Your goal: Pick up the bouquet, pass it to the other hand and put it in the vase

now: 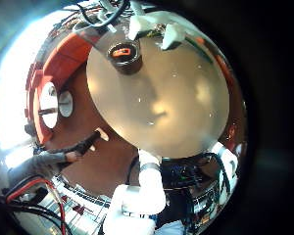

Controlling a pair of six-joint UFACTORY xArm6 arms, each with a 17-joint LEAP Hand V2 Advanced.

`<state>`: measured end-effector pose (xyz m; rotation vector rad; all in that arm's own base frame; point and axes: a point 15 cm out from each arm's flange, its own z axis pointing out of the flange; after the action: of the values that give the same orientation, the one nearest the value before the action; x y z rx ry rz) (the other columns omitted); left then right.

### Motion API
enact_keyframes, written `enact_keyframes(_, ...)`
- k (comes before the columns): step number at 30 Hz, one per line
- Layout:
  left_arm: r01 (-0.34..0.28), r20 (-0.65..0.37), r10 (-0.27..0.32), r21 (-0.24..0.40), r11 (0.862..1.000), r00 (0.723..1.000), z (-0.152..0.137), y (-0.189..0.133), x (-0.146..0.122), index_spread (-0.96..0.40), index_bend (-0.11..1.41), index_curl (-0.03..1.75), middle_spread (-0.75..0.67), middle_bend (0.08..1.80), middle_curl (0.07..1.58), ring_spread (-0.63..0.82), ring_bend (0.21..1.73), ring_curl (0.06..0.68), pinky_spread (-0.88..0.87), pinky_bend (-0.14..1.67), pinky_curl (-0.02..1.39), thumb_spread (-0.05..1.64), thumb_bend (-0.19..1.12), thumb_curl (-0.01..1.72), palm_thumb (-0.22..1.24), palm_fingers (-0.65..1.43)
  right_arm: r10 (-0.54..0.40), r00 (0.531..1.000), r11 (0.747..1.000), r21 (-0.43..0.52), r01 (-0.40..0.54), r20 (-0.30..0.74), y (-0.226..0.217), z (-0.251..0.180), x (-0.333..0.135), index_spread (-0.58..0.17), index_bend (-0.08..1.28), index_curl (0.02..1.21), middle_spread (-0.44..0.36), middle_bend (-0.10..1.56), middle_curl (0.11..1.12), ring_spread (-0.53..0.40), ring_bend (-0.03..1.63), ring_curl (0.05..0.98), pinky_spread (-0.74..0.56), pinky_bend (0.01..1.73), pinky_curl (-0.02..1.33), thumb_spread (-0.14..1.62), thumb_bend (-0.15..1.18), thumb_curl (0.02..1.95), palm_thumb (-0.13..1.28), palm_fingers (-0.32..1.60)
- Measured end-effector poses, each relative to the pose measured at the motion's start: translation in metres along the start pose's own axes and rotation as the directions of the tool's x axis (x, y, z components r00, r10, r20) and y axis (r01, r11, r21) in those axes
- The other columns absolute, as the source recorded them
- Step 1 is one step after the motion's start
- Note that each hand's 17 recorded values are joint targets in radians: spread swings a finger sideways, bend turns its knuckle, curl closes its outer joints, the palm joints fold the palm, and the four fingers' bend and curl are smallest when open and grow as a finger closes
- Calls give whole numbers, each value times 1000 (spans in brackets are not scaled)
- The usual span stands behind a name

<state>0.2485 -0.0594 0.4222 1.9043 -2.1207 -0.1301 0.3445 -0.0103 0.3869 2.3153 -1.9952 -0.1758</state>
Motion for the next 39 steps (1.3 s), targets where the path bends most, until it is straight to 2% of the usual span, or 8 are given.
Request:
enact_keyframes(10, -24, 6, 24, 3, 1000, 1000, -1, 4, 6, 29, 136, 218, 528, 188, 285, 643, 486, 225, 608, 233, 317, 1101, -22, 315, 310, -54, 33, 999, 999, -3, -33, 8, -3, 0, 11, -344, 162, 277, 37, 271, 367, 128, 518, 233, 409, 481, 271, 1206, -17, 283, 381, 236)
enact_keyframes(14, -64, 8, 64, -15, 998, 998, 6, 6, 12, 29, 141, 221, 528, 188, 285, 649, 482, 225, 609, 228, 316, 1101, -22, 316, 310, -54, 69, 996, 997, 19, -70, 49, -4, -7, 18, -334, 157, 270, 24, 299, 371, 87, 574, 239, 393, 482, 262, 1214, -12, 285, 400, 328)
enact_keyframes(19, -134, 25, 135, -36, 990, 991, 10, 11, 21, 37, 146, 228, 528, 188, 285, 653, 474, 221, 610, 220, 313, 1102, -22, 316, 310, -49, 122, 988, 992, 11, -124, 95, -13, -5, 32, -310, 168, 278, -6, 334, 381, 0, 674, 264, 342, 450, 245, 1175, 6, 331, 535, 413)
enact_keyframes(23, -169, 56, 170, -11, 985, 984, -7, 12, 13, 40, 151, 236, 527, 188, 285, 654, 470, 219, 609, 216, 313, 1102, -22, 316, 310, -40, 144, 985, 989, 8, -146, 98, -41, 2, 45, -291, 176, 298, -14, 319, 381, -22, 628, 261, 330, 443, 245, 1136, 5, 371, 629, 327)
enact_keyframes(28, -172, 64, 173, -21, 985, 983, -7, 11, -11, 44, 152, 244, 527, 187, 285, 654, 466, 219, 609, 212, 314, 1100, -23, 316, 309, -38, 156, 980, 988, -10, -156, 120, -88, 15, 55, -274, 166, 302, 3, 321, 382, -29, 625, 256, 299, 437, 237, 1114, -22, 393, 634, 327)
enact_keyframes(33, -166, 40, 168, -49, 985, 985, 5, 10, -14, 51, 152, 251, 526, 187, 284, 655, 462, 218, 610, 210, 315, 1099, -22, 317, 308, -38, 161, 966, 987, -40, -156, 203, -138, 34, 47, -250, 159, 299, 21, 337, 388, -32, 630, 260, 277, 442, 234, 1102, -24, 404, 609, 322)
enact_keyframes(35, -166, 33, 168, -53, 985, 985, 8, 10, -12, 52, 151, 253, 526, 187, 284, 655, 461, 218, 610, 210, 315, 1099, -22, 317, 308, -38, 163, 964, 986, -65, -153, 211, -152, 49, 40, -245, 158, 298, 20, 342, 390, -29, 637, 261, 271, 442, 233, 1099, -24, 406, 607, 324)
enact_keyframes(39, -173, 7, 174, -54, 983, 985, 14, 13, -5, 53, 150, 255, 526, 187, 284, 656, 460, 218, 610, 209, 316, 1100, -24, 315, 305, -38, 170, 964, 985, -57, -162, 207, -173, 65, 32, -235, 165, 297, 23, 364, 396, -28, 675, 269, 248, 434, 227, 1086, -23, 416, 597, 360)
